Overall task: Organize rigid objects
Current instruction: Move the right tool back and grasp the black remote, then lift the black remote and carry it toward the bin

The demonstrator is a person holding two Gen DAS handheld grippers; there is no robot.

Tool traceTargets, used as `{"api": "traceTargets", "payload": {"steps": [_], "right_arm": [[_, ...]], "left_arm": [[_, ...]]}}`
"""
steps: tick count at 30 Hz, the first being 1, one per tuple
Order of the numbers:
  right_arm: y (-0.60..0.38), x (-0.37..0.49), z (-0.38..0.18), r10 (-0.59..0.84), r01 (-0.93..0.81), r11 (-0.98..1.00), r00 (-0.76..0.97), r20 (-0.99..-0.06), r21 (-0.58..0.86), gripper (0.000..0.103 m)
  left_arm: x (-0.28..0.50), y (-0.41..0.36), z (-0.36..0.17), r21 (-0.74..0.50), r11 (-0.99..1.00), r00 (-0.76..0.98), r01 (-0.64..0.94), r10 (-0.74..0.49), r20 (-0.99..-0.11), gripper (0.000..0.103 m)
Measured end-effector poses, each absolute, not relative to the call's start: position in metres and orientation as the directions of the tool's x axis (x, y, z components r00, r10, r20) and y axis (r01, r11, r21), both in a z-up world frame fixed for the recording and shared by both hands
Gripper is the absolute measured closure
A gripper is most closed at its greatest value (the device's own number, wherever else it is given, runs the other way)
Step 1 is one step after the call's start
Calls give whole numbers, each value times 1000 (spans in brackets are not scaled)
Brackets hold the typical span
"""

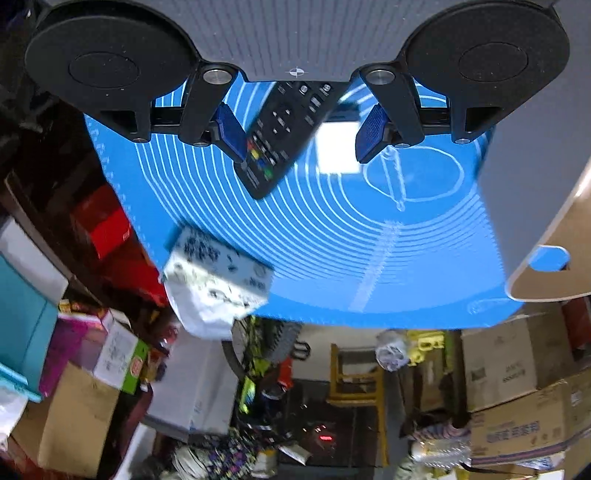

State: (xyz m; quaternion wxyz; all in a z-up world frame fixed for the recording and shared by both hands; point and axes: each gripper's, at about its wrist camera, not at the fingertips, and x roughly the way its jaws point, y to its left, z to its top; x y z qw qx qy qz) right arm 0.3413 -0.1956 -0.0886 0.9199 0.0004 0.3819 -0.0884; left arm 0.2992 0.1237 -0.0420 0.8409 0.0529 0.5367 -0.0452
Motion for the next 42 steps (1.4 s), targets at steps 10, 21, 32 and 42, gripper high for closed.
{"api": "traceTargets", "payload": {"steps": [10, 21, 32, 42], "right_arm": [[-208, 349, -108, -175, 222, 974, 633, -754, -40, 31], [-226, 349, -122, -157, 270, 963, 579, -800, 6, 50], [-234, 361, -131, -157, 271, 962, 622, -767, 23, 64], [-228, 342, -110, -171, 266, 964, 671, -721, 19, 73]], "left_arm": [[299, 124, -42, 46, 990, 421, 134, -14, -907, 97], [299, 126, -42, 45, 990, 422, 135, -16, -907, 96], [299, 127, -42, 47, 990, 422, 136, -15, -906, 96], [298, 126, -43, 50, 989, 422, 136, -12, -906, 96]]}}
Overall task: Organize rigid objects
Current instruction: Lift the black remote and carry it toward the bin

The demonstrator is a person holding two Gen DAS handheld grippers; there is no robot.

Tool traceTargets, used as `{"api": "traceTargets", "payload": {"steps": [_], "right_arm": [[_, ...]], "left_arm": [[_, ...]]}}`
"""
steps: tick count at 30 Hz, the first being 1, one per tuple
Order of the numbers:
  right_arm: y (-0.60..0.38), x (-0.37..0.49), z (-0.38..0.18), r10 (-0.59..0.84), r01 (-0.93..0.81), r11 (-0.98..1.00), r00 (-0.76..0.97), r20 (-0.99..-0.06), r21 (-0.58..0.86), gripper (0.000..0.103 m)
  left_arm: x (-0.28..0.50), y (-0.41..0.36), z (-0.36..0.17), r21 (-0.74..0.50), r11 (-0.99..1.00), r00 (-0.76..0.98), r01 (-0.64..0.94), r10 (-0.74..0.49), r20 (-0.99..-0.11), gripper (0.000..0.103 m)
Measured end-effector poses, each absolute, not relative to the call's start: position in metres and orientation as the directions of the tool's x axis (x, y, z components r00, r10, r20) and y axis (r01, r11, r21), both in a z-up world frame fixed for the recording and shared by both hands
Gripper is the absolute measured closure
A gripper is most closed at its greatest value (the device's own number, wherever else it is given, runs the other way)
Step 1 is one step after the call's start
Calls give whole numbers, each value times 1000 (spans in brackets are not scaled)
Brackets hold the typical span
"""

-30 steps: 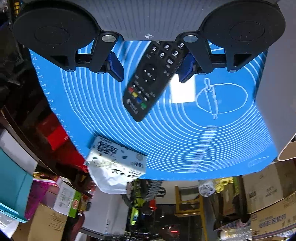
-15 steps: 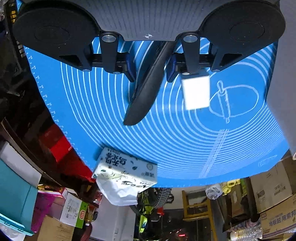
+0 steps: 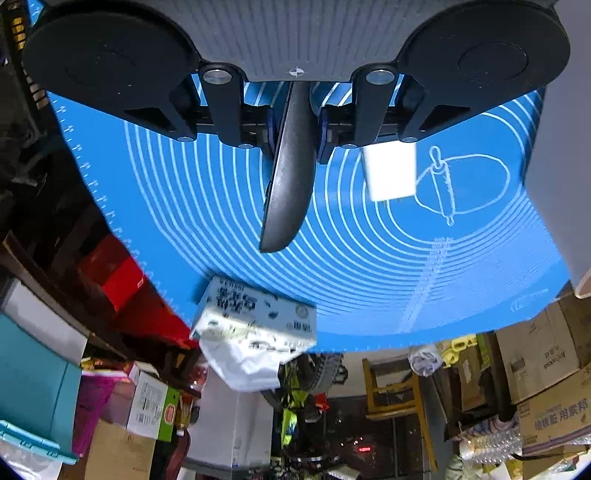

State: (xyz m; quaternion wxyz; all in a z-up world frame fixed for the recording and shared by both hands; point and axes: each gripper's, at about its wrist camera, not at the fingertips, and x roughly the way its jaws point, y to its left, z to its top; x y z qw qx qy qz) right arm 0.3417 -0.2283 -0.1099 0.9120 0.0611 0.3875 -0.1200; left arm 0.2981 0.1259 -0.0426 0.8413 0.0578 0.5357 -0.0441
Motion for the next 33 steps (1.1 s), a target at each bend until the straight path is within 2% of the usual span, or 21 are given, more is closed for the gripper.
{"api": "traceTargets", "payload": {"steps": [7, 17, 27, 33], "right_arm": [[-219, 328, -75, -170, 257, 966, 736, -655, 38, 73], [-186, 304, -8, -117, 171, 983, 872, -476, 73, 73], [-140, 302, 52, 67, -4, 984, 936, -347, 179, 73], [-103, 305, 58, 211, -137, 967, 905, -369, 216, 73]], "left_arm": [[298, 126, -43, 49, 990, 422, 136, -13, -906, 96], [298, 126, -43, 49, 990, 422, 136, -13, -906, 96], [298, 125, -43, 51, 989, 422, 136, -11, -906, 96], [298, 125, -44, 53, 989, 422, 137, -10, -906, 96]]}}
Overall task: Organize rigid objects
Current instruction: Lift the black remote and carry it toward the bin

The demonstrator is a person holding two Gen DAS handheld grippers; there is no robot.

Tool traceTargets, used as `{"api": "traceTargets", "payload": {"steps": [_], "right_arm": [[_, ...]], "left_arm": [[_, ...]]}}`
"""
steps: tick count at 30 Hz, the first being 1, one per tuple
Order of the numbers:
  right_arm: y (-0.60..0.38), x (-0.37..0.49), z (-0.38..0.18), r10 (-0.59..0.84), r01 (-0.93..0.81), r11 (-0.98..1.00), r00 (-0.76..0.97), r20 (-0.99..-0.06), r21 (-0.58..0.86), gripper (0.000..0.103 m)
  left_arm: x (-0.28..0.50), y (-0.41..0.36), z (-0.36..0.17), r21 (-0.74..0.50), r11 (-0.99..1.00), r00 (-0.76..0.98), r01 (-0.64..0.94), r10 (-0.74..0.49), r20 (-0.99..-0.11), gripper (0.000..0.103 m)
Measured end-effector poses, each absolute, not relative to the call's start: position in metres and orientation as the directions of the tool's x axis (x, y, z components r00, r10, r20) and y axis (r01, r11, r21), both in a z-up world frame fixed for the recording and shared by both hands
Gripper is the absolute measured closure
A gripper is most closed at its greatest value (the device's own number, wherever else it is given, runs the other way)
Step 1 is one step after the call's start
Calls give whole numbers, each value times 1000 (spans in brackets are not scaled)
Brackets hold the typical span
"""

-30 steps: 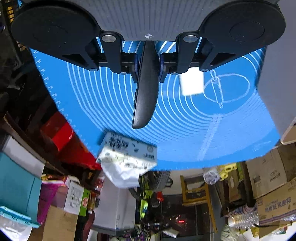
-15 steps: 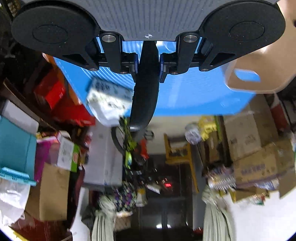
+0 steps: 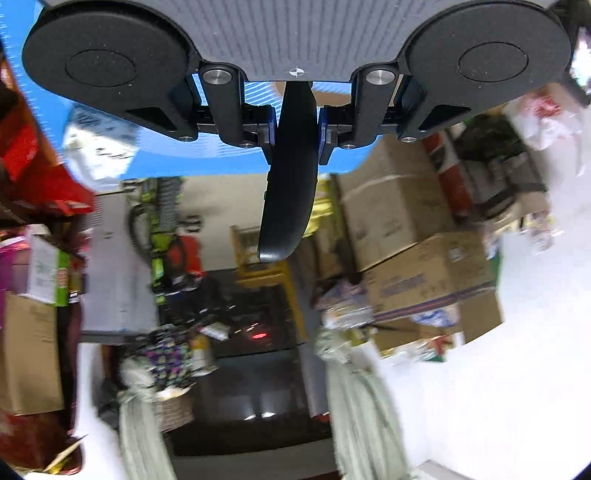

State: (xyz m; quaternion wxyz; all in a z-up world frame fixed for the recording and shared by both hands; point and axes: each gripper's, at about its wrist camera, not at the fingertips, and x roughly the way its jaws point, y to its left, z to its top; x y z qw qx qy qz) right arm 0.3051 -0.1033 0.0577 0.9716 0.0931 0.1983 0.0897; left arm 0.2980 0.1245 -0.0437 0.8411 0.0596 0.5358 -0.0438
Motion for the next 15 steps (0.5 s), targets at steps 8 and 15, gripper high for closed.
{"api": "traceTargets", "payload": {"steps": [8, 15], "right_arm": [[-45, 313, 27, 332, -273, 943, 801, -498, 190, 73], [-10, 329, -10, 332, -310, 938, 683, -651, 154, 73]], "left_arm": [[298, 124, -44, 53, 989, 422, 137, -10, -906, 96], [299, 124, -44, 50, 989, 422, 137, -13, -906, 97]]}}
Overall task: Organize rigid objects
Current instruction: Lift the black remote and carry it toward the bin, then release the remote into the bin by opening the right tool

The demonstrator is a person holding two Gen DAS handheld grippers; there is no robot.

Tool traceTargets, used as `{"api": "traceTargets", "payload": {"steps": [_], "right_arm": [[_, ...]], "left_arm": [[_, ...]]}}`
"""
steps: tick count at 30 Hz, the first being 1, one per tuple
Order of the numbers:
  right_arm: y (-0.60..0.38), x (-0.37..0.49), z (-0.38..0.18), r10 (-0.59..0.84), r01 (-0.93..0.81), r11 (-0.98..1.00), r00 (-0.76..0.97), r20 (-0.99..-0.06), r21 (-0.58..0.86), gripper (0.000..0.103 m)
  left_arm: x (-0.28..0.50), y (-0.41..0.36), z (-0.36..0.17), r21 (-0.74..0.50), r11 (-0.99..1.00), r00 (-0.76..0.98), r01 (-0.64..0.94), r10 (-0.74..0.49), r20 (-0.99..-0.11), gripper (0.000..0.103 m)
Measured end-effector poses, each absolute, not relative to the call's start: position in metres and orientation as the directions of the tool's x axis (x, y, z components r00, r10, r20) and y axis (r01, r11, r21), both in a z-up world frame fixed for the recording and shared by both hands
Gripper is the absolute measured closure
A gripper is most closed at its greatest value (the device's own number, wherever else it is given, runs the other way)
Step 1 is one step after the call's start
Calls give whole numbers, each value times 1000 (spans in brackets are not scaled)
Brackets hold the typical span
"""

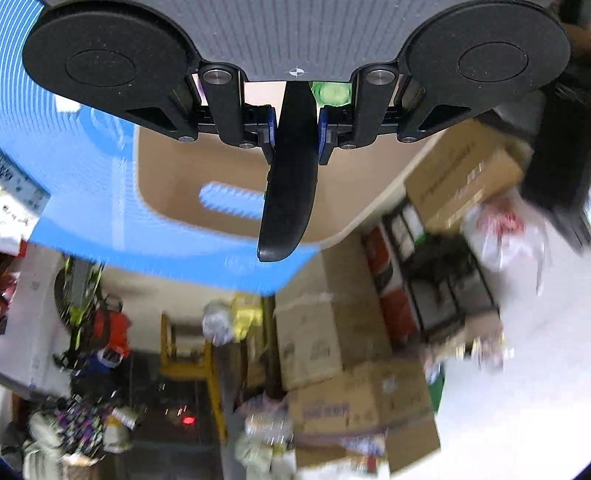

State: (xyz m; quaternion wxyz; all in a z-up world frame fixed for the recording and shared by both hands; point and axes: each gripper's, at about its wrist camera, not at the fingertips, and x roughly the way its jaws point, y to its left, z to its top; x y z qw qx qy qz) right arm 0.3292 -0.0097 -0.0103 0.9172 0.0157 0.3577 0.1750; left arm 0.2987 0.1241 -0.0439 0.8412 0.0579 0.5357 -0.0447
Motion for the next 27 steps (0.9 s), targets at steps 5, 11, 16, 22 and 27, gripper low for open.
{"api": "traceTargets", "payload": {"steps": [5, 11, 16, 22, 27], "right_arm": [[1, 337, -30, 309, -314, 940, 617, -724, 134, 73], [8, 342, -48, 266, -324, 942, 556, -787, 90, 72], [1, 336, -42, 296, -328, 937, 574, -764, 117, 41], [-13, 326, -20, 323, -333, 934, 639, -698, 128, 26], [-38, 318, 1, 307, -279, 949, 717, -625, 147, 20]], "left_arm": [[299, 124, -44, 47, 990, 422, 136, -15, -906, 97], [299, 124, -44, 47, 990, 422, 136, -15, -906, 97], [299, 124, -44, 45, 990, 422, 136, -16, -906, 97], [299, 123, -44, 46, 990, 422, 135, -16, -906, 97], [299, 123, -44, 45, 990, 422, 135, -16, -906, 97]]}}
